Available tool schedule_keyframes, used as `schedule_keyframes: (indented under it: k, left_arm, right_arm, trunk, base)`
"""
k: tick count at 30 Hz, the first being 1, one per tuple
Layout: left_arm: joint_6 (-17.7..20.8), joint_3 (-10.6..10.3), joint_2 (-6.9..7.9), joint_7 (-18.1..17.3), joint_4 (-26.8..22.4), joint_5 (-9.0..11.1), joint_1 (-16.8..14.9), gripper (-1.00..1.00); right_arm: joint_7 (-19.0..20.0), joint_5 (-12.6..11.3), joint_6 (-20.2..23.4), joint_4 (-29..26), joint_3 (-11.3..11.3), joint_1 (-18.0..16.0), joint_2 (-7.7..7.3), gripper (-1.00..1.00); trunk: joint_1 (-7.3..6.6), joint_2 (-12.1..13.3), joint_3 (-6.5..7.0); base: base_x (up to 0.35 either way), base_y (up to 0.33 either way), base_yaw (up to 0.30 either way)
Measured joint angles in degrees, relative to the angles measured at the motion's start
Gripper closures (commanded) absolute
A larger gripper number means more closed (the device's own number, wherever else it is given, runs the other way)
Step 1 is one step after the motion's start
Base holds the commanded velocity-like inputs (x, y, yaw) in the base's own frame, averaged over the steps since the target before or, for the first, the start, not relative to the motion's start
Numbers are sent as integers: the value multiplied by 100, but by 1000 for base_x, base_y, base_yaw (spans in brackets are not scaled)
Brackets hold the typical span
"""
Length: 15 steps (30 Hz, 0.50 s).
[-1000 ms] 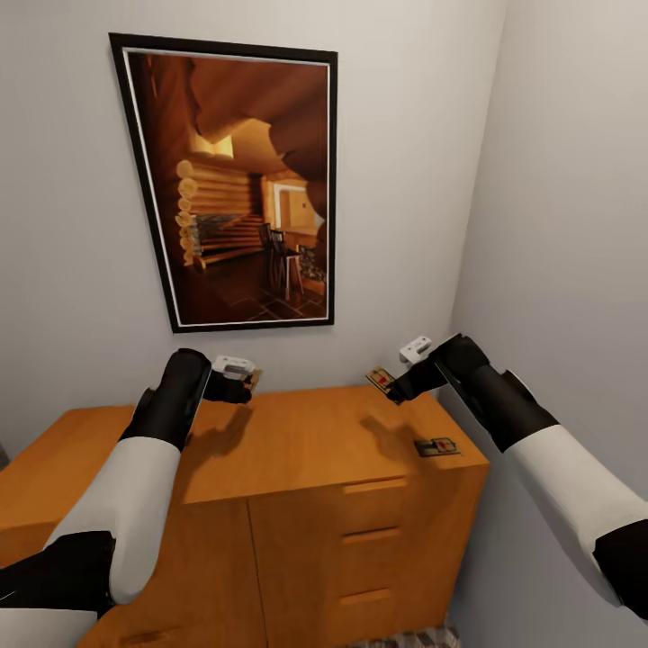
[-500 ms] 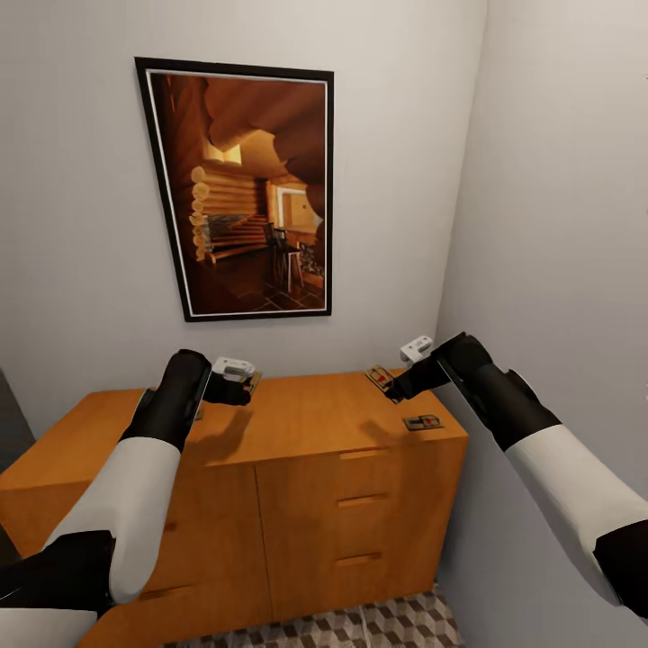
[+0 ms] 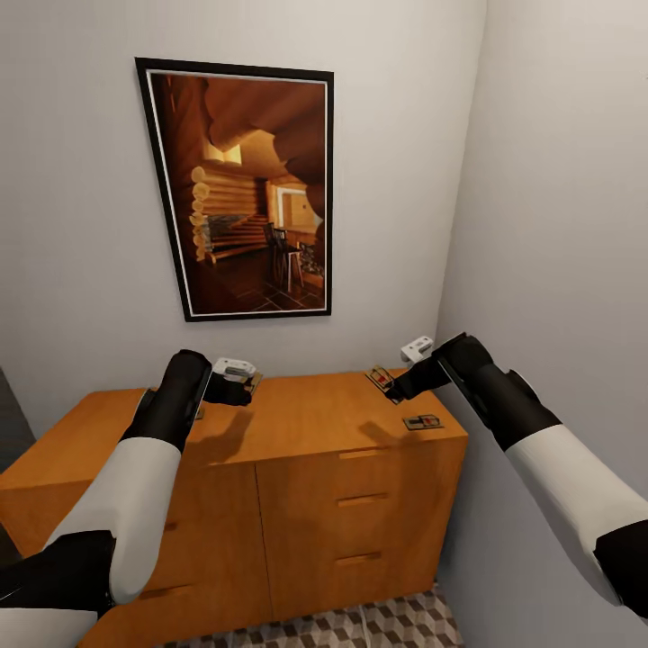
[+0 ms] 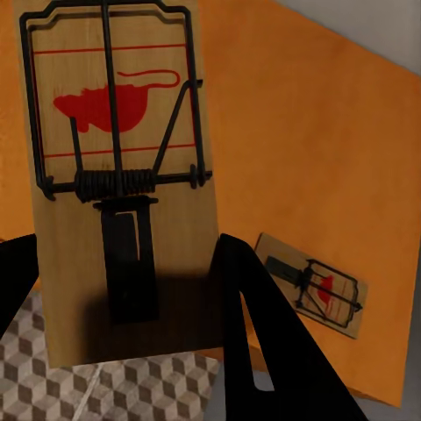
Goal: Take the four mousetraps from the cabinet in the bathroom and place them on the bathroom floor. Make sure all four end up on the same floor surface, and ensure that at least two of them are either under or directly next to the same bathroom sink.
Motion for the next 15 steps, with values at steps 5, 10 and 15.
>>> schedule_keyframes:
  k: [5,10,15]
  left_arm:
    - [6,2,-3,-4,2,32,0,100]
    - [8,6,-16,-10,8,59,0,100]
    - [8,0,-18,-3,166,61,0,100]
  right_arm:
    - [1,-5,0,8,-5,0,0,100]
    - [1,-6,0,64,-15,-1,-3,100]
    - [-56,32,-2,63,-78,0,5,100]
  trunk:
    - [0,0,0]
    - [0,0,0]
    - [4,0,0]
  base:
    - [0,0,0]
    - [0,0,0]
    - [-284,0,0]
